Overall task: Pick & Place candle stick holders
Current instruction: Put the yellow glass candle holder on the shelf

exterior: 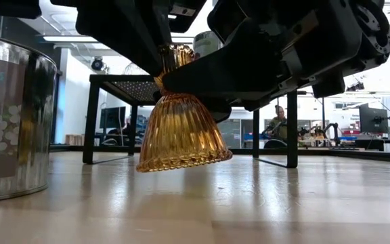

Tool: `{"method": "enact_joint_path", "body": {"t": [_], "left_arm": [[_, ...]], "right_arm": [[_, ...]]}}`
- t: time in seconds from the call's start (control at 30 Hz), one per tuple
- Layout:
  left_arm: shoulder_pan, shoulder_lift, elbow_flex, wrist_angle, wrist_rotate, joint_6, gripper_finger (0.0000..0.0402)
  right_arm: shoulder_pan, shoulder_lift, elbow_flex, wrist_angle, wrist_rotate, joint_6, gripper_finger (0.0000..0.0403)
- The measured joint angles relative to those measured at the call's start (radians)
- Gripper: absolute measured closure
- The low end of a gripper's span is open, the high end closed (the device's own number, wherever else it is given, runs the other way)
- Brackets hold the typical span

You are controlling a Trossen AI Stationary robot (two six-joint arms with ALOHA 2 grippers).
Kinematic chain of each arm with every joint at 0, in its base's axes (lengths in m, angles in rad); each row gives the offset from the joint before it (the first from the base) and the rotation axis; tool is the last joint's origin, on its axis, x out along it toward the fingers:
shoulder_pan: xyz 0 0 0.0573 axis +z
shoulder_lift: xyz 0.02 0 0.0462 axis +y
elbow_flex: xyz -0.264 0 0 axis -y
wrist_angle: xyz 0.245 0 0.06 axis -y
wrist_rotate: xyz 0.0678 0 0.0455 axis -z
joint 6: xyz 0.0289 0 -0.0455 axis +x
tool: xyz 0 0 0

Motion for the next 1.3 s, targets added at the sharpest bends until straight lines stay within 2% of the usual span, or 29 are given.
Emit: {"method": "enact_joint_path", "body": {"t": [0.43,0.6,0.87,1.13,1.3], "left_arm": [[0.0,0.0,-0.002,0.005,0.019,-0.009,0.0377],[-0.001,0.002,-0.005,-0.013,0.046,-0.021,0.038],[-0.008,0.002,-0.002,-0.02,0.013,-0.035,0.038],[-0.017,0.005,0.107,-0.191,-0.036,-0.091,0.0381],[-0.03,0.005,0.184,-0.306,-0.103,-0.152,0.0381]], "right_arm": [[0.0,0.0,0.001,-0.012,-0.003,-0.008,0.0278],[0.002,-0.004,0.001,-0.008,-0.005,-0.016,0.0243],[0.004,-0.007,0.002,-0.082,-0.023,0.03,0.0186],[0.002,-0.017,0.002,-0.153,-0.018,0.038,0.0176],[0.001,-0.081,0.001,-0.283,0.003,0.04,0.0176]]}}
